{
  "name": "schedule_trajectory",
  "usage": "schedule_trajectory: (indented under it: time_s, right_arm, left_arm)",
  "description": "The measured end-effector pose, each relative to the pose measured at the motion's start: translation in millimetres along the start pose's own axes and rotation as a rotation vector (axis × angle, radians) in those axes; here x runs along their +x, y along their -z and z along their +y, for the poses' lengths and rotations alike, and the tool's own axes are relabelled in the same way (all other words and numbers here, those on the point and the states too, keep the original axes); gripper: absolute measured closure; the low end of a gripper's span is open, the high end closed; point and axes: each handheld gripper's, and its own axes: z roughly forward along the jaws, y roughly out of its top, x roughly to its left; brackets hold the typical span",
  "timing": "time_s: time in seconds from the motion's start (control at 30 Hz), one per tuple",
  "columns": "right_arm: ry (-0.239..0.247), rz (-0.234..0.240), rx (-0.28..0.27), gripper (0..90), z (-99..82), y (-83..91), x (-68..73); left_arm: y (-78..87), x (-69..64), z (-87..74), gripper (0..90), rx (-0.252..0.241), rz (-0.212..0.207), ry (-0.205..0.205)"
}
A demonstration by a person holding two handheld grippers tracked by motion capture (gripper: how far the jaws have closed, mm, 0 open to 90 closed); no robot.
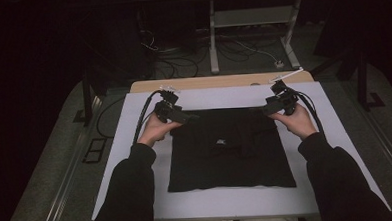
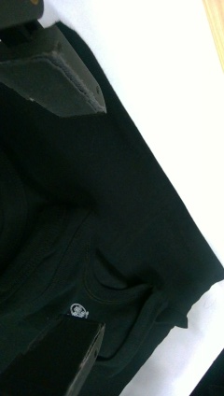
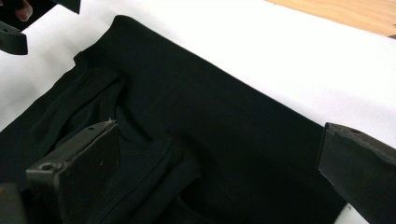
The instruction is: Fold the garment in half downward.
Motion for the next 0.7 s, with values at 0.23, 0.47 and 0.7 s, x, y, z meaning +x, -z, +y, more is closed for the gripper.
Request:
schedule_trajectory:
  time_s: [0.23, 0.47, 0.7]
  right_arm:
    - [0.012, 0.013, 0.010, 0.0, -1.7, -8.1, 3.2]
    - [0.016, 0.022, 0.024, 0.0, -4.5, -16.9, 4.6]
    - [0.010, 0.024, 0.037, 0.0, -7.9, -25.0, 3.9]
  left_arm:
    - [-7.0, -0.8, -3.6, 0.0, 0.004, -0.012, -0.002]
    - [-13.5, 2.2, -9.8, 0.0, 0.008, -0.025, 0.013]
    - [-19.4, 5.3, -14.3, 0.0, 0.020, -0.049, 0.033]
